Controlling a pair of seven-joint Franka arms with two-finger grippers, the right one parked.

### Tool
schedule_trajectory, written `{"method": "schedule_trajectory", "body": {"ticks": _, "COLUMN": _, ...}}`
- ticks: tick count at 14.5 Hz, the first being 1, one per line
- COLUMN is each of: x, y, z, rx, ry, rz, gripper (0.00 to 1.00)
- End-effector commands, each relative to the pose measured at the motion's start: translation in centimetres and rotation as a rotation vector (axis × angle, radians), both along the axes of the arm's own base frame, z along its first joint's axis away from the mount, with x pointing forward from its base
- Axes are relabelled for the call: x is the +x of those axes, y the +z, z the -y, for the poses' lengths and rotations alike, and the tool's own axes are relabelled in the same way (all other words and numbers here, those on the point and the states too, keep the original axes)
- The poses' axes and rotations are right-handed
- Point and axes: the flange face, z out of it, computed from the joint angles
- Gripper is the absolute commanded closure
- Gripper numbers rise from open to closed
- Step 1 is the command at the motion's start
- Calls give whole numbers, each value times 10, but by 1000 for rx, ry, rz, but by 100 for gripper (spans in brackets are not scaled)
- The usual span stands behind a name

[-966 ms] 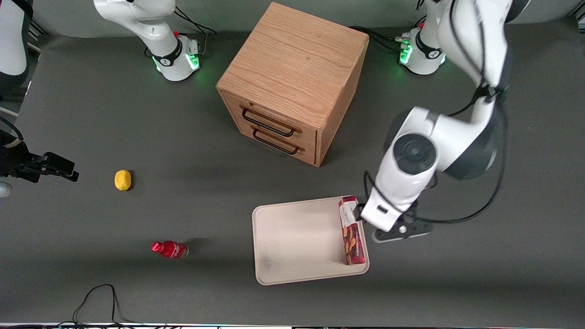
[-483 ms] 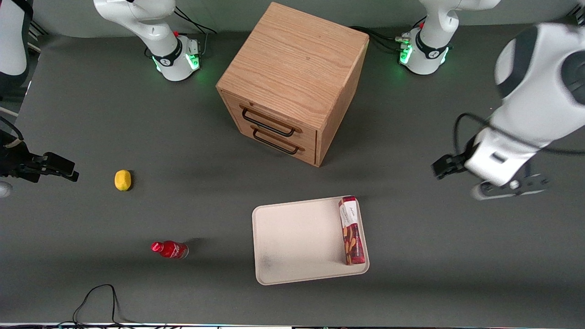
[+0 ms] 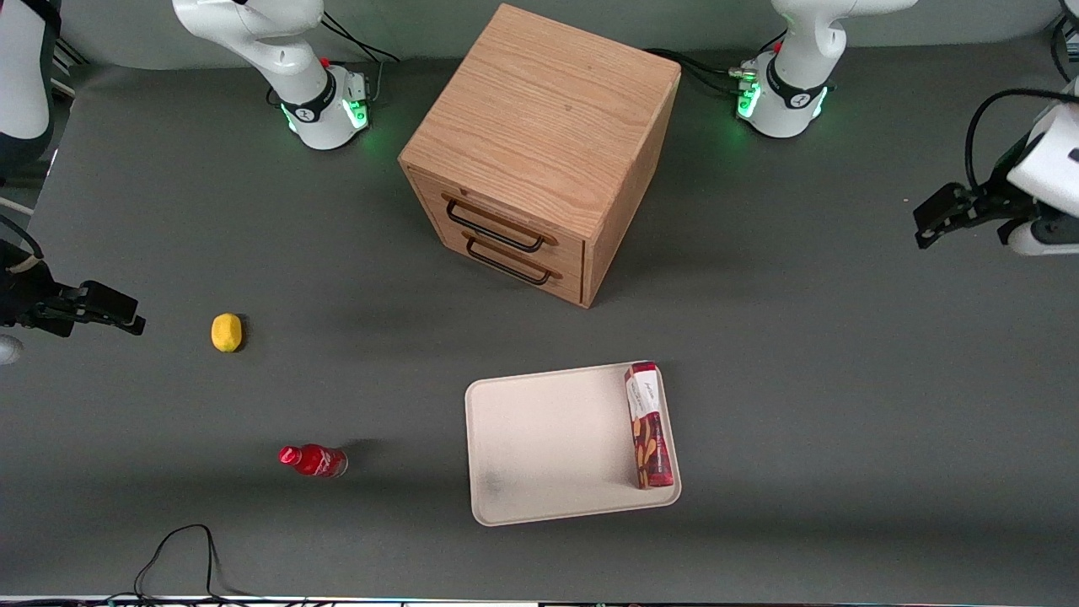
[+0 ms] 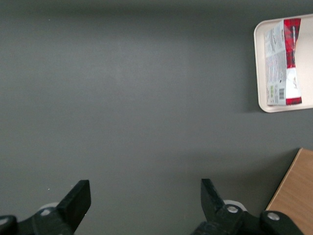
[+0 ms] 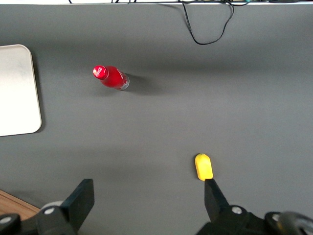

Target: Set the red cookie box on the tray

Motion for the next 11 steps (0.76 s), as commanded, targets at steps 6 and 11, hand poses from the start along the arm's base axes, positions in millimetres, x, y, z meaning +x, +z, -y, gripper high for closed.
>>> {"method": "schedule_trajectory", "body": {"ticks": 6, "x": 9, "y": -19, "z": -25, "rx": -42, "ry": -76, "rz": 22, "gripper": 0}}
{"method": "schedule_trajectory", "body": {"ticks": 11, "x": 19, "y": -33, "z": -27, "rx": -29, "ry": -89, "rz": 17, "gripper": 0}}
